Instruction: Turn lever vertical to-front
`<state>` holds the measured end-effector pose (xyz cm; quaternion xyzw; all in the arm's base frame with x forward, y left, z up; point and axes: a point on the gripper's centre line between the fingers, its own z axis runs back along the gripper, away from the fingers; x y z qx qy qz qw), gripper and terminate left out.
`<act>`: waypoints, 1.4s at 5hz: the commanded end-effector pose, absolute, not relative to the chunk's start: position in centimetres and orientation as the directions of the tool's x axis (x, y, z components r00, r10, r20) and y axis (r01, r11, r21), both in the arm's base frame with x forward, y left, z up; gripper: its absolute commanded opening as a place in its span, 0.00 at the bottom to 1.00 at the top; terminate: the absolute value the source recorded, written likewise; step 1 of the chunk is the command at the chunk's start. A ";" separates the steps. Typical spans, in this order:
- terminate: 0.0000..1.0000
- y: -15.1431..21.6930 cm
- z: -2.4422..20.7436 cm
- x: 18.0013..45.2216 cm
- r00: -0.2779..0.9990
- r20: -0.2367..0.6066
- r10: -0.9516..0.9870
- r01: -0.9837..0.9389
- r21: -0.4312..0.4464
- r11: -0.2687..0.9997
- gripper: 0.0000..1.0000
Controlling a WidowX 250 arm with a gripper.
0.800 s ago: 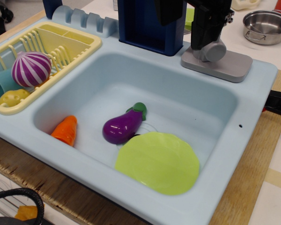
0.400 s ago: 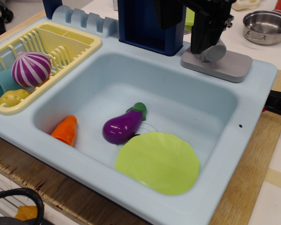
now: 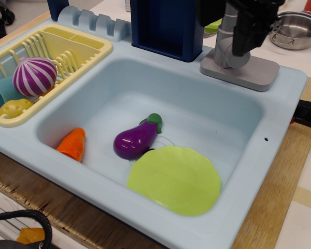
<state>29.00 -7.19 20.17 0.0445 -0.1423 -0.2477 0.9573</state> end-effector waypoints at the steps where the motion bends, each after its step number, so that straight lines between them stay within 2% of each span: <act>1: 0.00 -8.1 21.5 30.8 0.799 0.297 -0.522 0.491 0.177 0.853 1.00; 2: 0.00 -8.2 21.2 31.4 0.789 0.321 -0.523 0.492 0.181 0.852 1.00; 3: 0.00 -8.3 20.5 31.4 0.819 0.293 -0.493 0.469 0.151 0.870 1.00; 4: 0.00 -7.8 19.1 30.9 0.841 0.261 -0.474 0.453 0.140 0.881 0.00; 7: 0.00 -6.1 18.1 29.9 0.876 0.214 -0.433 0.413 0.132 0.901 0.00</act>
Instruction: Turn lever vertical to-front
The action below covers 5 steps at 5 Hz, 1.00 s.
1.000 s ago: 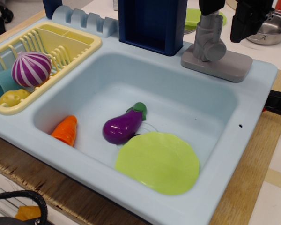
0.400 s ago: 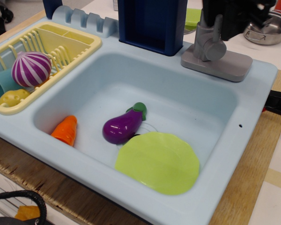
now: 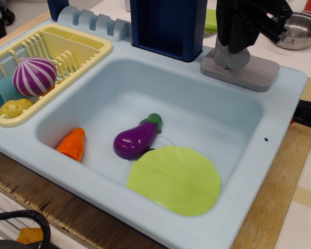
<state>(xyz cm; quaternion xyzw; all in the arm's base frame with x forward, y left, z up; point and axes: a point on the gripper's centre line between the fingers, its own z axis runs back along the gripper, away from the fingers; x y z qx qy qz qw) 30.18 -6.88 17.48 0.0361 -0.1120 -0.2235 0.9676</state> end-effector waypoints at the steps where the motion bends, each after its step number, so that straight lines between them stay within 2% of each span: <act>1: 0.00 -5.0 18.3 29.5 0.892 0.205 -0.403 0.383 0.130 0.914 0.00; 3: 0.00 -2.4 18.5 27.9 0.927 0.191 -0.323 0.304 0.125 0.944 0.00; 5: 0.00 -0.1 16.9 26.2 0.959 0.144 -0.245 0.237 0.067 0.969 0.00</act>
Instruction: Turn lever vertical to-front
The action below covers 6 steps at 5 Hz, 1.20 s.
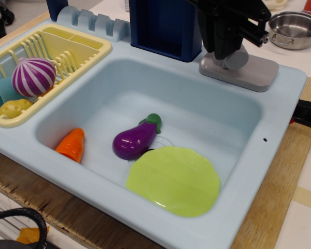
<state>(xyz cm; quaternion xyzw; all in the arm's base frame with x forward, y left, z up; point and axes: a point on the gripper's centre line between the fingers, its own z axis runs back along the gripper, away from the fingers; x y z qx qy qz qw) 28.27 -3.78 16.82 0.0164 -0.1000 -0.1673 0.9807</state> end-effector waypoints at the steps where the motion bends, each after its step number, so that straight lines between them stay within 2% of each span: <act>1: 0.00 0.7 15.7 24.9 0.969 0.131 -0.208 0.205 0.036 0.978 0.00; 3: 0.00 1.9 13.9 23.7 0.980 0.113 -0.163 0.166 -0.012 0.986 0.00; 4: 0.00 1.6 14.2 23.4 0.984 0.099 -0.151 0.151 0.000 0.988 0.00; 5: 0.00 1.6 14.2 23.4 0.984 0.099 -0.151 0.151 0.000 0.988 1.00; 6: 1.00 1.6 14.2 23.4 0.984 0.099 -0.151 0.151 0.000 0.988 1.00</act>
